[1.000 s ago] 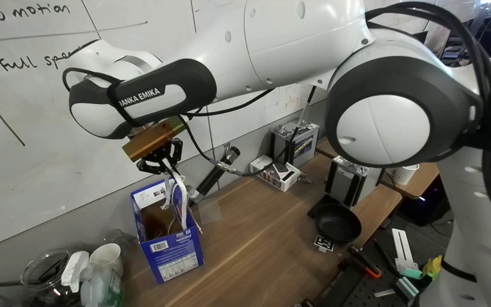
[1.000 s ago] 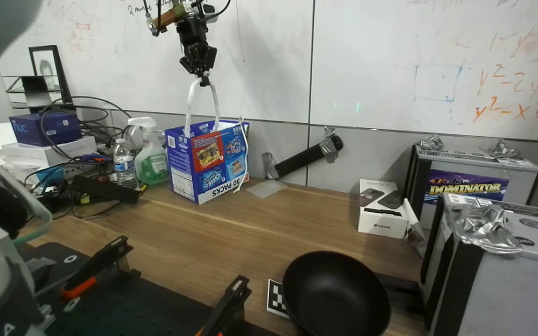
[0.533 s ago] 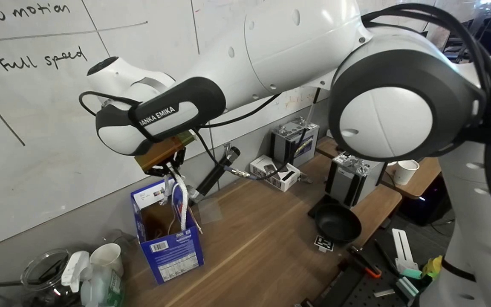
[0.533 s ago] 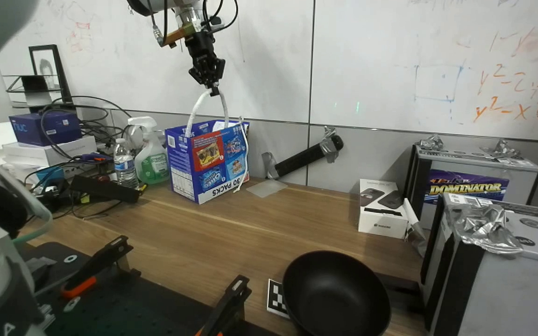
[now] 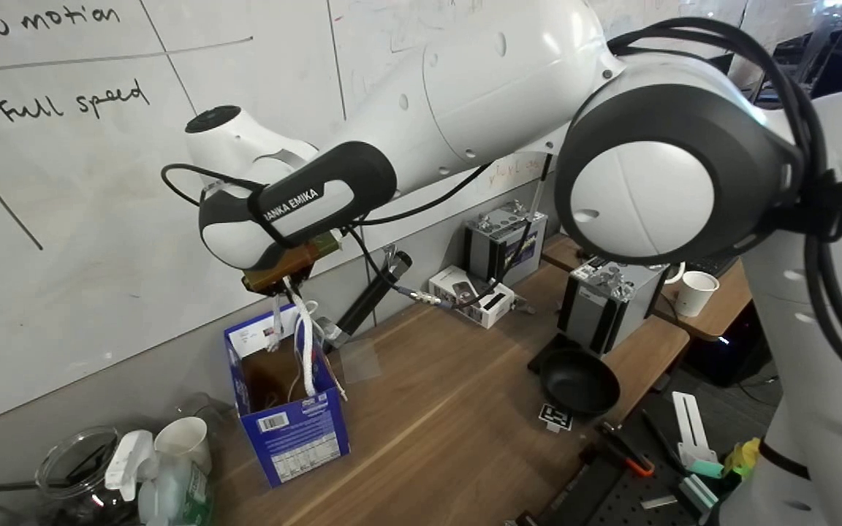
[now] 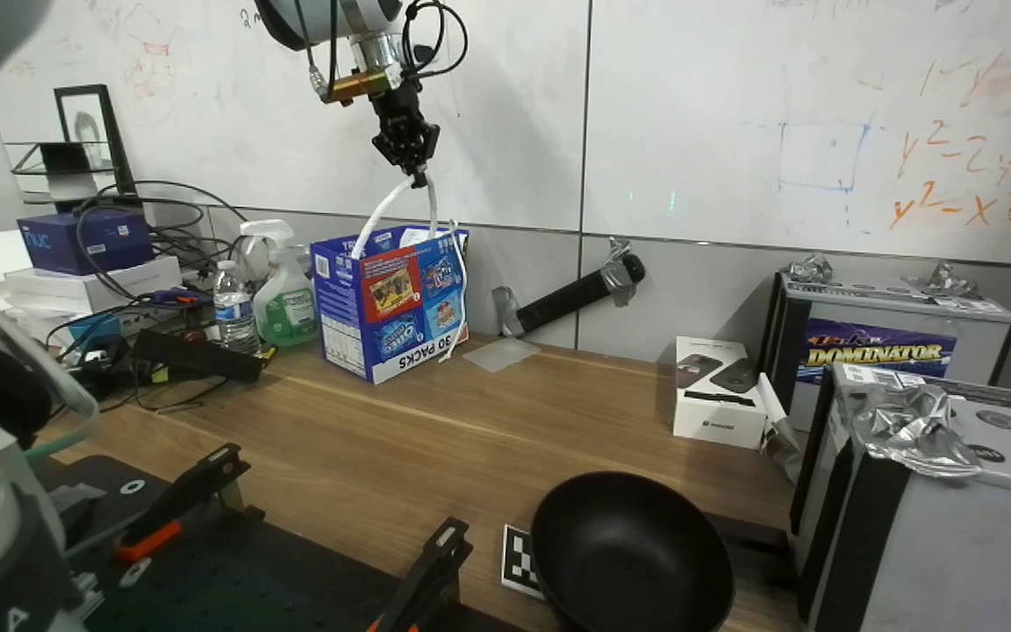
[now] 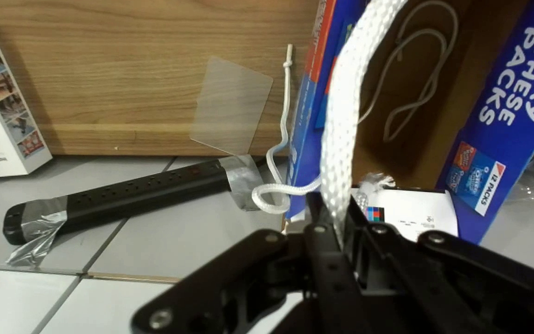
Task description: Pick up the ropes and put them into the blue box.
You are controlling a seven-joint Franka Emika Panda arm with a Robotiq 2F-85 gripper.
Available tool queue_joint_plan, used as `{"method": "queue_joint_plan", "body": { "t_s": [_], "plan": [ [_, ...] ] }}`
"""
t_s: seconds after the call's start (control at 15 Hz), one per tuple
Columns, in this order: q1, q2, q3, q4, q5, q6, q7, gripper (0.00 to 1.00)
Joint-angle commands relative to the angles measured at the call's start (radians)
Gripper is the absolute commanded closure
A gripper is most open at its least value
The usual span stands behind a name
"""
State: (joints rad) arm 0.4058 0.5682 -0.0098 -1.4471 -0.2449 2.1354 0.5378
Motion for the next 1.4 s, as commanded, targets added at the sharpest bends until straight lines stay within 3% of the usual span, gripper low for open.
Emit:
{"method": "queue_joint_plan", "body": {
  "t_s": [0.0, 0.4, 0.47, 0.6, 1.13, 1.33],
  "plan": [
    [-0.034, 0.004, 0.024, -0.018, 0.033, 0.094, 0.001, 0.93],
    [-0.050, 0.025, 0.024, -0.034, 0.077, 0.162, -0.006, 0.93],
    [-0.052, 0.024, 0.024, -0.038, 0.084, 0.163, -0.008, 0.64],
    [-0.056, 0.024, 0.026, -0.044, 0.099, 0.161, -0.013, 0.58],
    [-0.095, 0.012, 0.074, -0.098, 0.192, 0.203, -0.084, 0.00],
    [-0.097, 0.012, 0.081, -0.129, 0.208, 0.197, -0.110, 0.00]
  ]
}}
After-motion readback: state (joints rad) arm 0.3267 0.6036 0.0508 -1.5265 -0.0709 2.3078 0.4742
